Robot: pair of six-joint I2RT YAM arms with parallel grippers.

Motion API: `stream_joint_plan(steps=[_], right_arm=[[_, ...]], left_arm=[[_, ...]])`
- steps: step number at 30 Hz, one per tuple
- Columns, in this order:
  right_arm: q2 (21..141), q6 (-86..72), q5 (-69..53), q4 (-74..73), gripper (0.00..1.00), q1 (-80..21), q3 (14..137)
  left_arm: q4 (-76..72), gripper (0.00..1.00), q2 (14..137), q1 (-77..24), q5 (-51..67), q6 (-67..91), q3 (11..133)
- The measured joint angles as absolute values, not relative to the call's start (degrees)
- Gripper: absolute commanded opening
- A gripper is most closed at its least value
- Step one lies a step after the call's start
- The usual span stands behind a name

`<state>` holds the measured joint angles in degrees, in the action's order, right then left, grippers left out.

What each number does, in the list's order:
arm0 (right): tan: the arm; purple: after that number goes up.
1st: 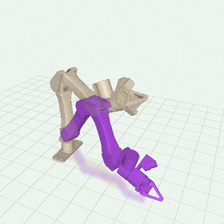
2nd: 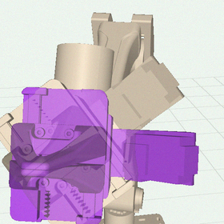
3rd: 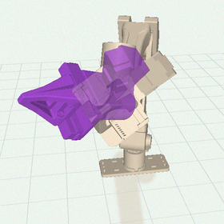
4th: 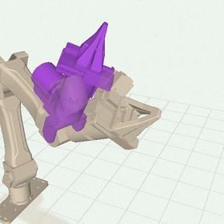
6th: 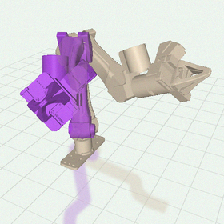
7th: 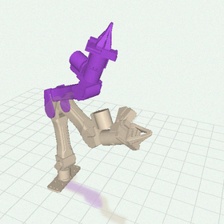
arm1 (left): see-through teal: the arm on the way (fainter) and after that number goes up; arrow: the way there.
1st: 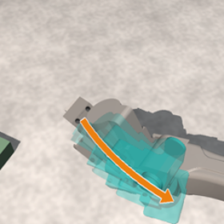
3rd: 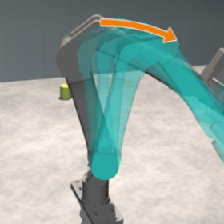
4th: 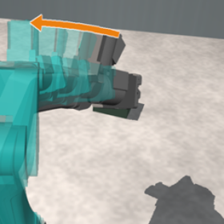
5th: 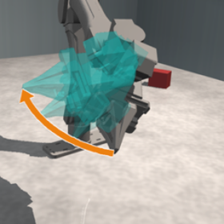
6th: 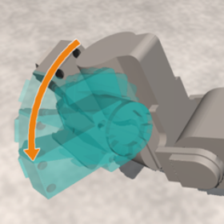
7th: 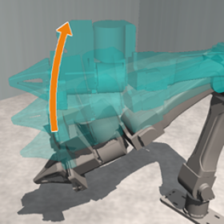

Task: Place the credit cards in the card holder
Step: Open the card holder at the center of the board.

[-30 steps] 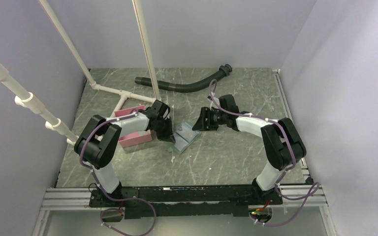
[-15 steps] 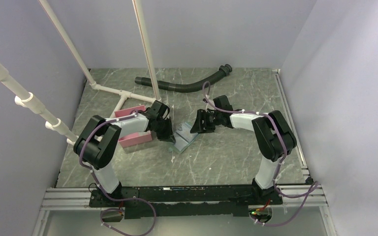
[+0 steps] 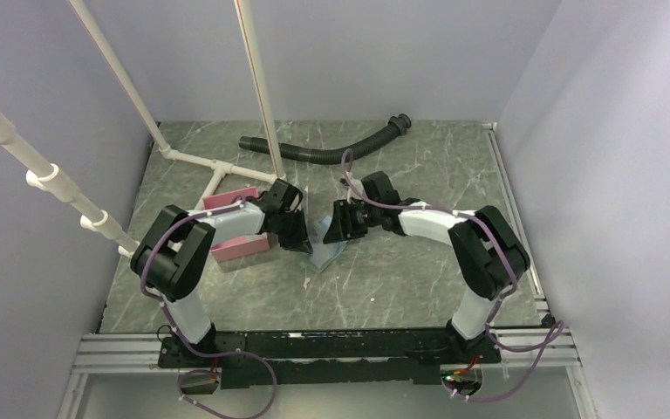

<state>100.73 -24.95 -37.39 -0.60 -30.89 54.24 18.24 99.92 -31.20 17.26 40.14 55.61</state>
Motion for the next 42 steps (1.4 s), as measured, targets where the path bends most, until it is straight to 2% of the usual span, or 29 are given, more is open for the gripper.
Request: stream_joint_plan(steps=[2,6,14,18,21,26,29,34,42], right_arm=[[99.07,-23.99,-36.21,-0.40,0.56,-33.08,54.24],[98.15,-20.95,-33.52,-0.47,0.58,-37.01,54.30],[100.22,-19.09,-34.28,0.51,0.62,-39.64,54.24],[102.56,-21.74,-37.89,4.69,0.60,-39.29,52.82],[100.51,-23.77,-38.09,5.89,0.51,-37.28,49.95],[95.74,-24.88,-37.28,2.79,0.36,-31.14,48.05],[95.42,-24.40,-36.42,1.28,0.34,-30.85,49.80],[97.34,-24.16,-33.91,0.05,0.28,-31.38,52.64],[99.72,-27.03,-25.30,0.93,0.28,-31.46,49.69]], left_arm=[[18.28,0.25,99.57,-31.44,16.80,40.18,55.61],[20.12,0.36,95.59,-31.94,16.05,40.38,55.07],[28.75,0.38,77.17,-32.05,14.61,41.45,52.69],[33.54,0.30,70.76,-32.05,13.26,41.28,52.73],[34.79,0.22,71.40,-32.05,13.19,40.95,53.21],[32.75,0.14,81.34,-32.05,14.50,39.99,56.84],[29.76,0.11,88.20,-32.08,15.81,39.66,59.20],[26.46,0.00,96.31,-32.16,16.21,38.81,61.73],[25.98,0.00,101.56,-32.45,15.00,35.62,62.22]])
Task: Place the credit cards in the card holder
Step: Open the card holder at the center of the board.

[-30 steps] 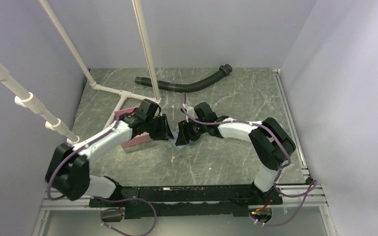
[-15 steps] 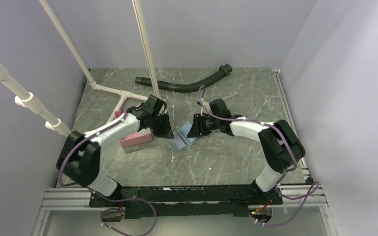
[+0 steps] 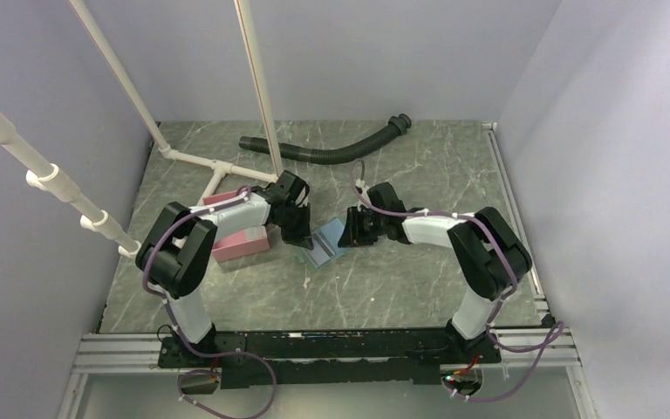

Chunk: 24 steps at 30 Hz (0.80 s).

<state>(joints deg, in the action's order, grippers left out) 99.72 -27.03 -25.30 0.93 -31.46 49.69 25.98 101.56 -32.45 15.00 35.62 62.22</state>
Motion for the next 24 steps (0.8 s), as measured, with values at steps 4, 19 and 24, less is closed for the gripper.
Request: stream_joint_plan(steps=[4,19,24], right_arm=[[96.36,-30.50,-24.45,5.43,0.31,-32.27,43.99],[94.02,-35.70,-28.45,10.66,0.48,-33.08,39.81],[89.89,-31.62,-27.03,5.02,0.59,-33.08,42.00]], left_arm=[[27.22,0.00,103.04,-32.23,14.87,34.52,64.16],[29.78,0.22,105.43,-31.68,13.50,32.32,68.69],[35.07,0.56,101.06,-30.96,11.66,31.81,68.47]])
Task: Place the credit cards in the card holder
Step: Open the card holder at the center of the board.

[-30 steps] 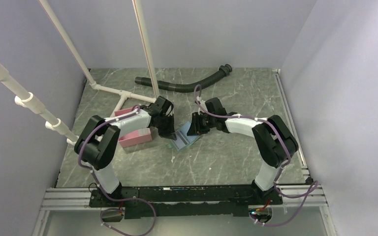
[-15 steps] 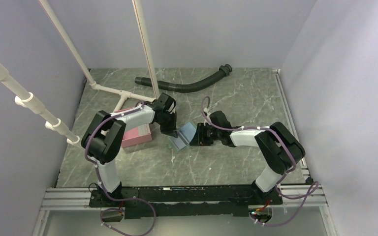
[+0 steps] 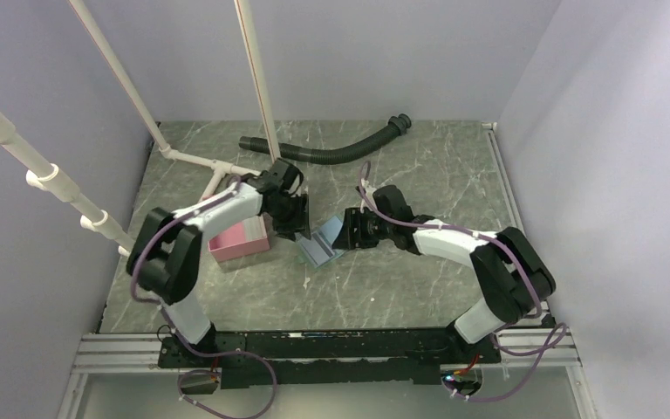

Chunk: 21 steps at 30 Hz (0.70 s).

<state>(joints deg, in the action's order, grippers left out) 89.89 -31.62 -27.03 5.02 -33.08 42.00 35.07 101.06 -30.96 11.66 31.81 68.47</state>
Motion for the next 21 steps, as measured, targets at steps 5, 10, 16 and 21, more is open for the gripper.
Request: stream_joint_plan(steps=[5,10,16,21], right_arm=[[87.11,-27.18,-24.75,-1.48,0.72,-32.93,46.46],[90.06,-24.01,-22.85,-7.33,0.75,-30.68,53.76],[98.45,-22.41,-23.73,-10.13,0.69,-27.55,59.59],[103.85,-21.15,-28.84,-10.59,0.45,-26.55,60.38]], left_arm=[[39.99,0.88,87.66,-26.00,11.68,31.94,68.47],[43.29,0.99,76.36,-16.69,11.73,30.59,68.60],[46.94,0.99,75.35,-11.16,12.88,28.73,68.42],[47.90,0.97,74.98,-10.46,14.57,27.75,66.83]])
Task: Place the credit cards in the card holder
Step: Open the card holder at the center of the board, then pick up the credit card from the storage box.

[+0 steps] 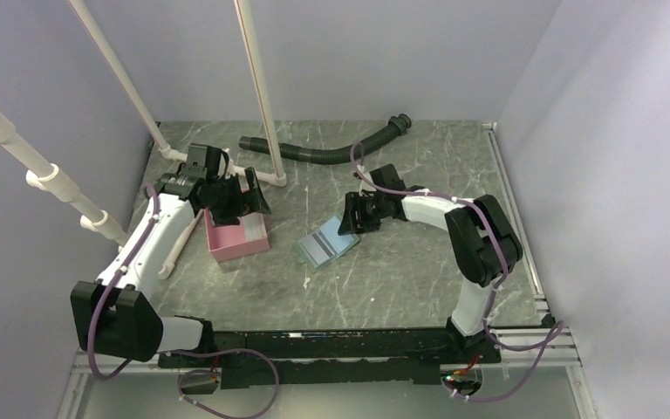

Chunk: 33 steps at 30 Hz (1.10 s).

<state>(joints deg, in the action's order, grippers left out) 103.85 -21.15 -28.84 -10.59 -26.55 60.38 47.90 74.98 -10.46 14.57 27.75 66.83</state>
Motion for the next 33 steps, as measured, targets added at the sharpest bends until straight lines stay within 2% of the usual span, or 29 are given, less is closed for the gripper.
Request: stream_joint_plan(steps=[4,5,9,11,15,18,20,23,26,28,31,33], right_arm=[[104.55,-21.61,-31.42,-9.34,0.06,-26.20,59.51],[104.27,-22.39,-32.03,-7.90,0.00,-25.87,58.63],[100.62,-28.47,-30.26,-1.50,0.00,-23.22,51.27],[95.70,-32.40,-26.96,1.41,0.00,-22.15,45.08],[85.86,-38.30,-20.38,5.67,0.00,-22.06,36.32],[82.46,-40.73,-16.43,7.44,0.16,-22.57,33.85],[82.39,-41.34,-14.76,7.46,0.37,-22.55,33.80],[82.32,-39.75,-12.62,5.43,0.58,-22.55,34.15],[81.32,-35.51,-9.91,-0.45,0.60,-22.55,35.97],[79.75,-31.81,-8.82,-4.95,0.57,-22.57,38.04],[78.11,-26.72,-11.68,-8.08,0.45,-22.55,41.78],[78.50,-25.28,-15.57,-7.99,0.33,-22.55,43.90]], left_arm=[[47.77,0.95,74.74,-9.72,16.84,27.70,65.52],[47.44,0.93,74.67,-9.52,17.56,27.88,65.19],[43.81,0.86,74.28,-9.10,22.63,29.61,62.74],[40.40,0.85,74.54,-9.65,26.33,31.27,60.55],[35.48,0.80,78.24,-15.77,28.12,34.50,59.72],[32.45,0.61,83.53,-23.11,27.81,36.56,62.30],[30.26,0.51,87.39,-26.70,27.53,37.54,64.95],[26.63,0.38,94.94,-31.38,27.18,38.65,69.97],[23.77,0.25,102.19,-34.41,27.14,39.09,73.95],[22.92,0.17,105.86,-35.66,26.96,39.27,75.37],[22.61,0.09,109.73,-36.60,26.70,39.59,75.94],[22.59,0.03,111.20,-36.62,26.39,39.75,75.94]])
